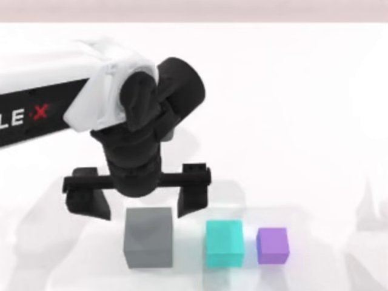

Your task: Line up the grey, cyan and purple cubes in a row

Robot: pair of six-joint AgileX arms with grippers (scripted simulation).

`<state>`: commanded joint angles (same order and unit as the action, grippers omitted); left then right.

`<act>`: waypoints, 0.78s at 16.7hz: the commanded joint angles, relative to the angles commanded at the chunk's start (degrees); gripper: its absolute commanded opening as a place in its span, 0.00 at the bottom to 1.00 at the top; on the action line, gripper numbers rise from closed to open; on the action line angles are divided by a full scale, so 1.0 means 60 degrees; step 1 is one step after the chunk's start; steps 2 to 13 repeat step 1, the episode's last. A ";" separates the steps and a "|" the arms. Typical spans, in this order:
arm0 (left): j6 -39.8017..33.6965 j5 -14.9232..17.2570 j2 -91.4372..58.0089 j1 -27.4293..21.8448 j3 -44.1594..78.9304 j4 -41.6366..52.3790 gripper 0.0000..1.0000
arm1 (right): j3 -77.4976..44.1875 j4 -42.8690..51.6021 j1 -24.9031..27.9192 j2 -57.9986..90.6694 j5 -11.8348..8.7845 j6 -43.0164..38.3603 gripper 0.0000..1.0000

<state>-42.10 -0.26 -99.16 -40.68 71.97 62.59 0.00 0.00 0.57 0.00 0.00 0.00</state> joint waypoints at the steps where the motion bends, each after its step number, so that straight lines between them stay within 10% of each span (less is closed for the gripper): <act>1: 0.0003 0.0001 0.0016 0.0003 0.0017 0.0025 1.00 | 0.0000 0.0000 0.0000 0.0000 0.0000 0.0000 1.00; 13: 0.0003 0.0001 0.0016 0.0003 0.0017 0.0025 1.00 | 0.0000 0.0000 0.0000 0.0000 0.0000 0.0000 1.00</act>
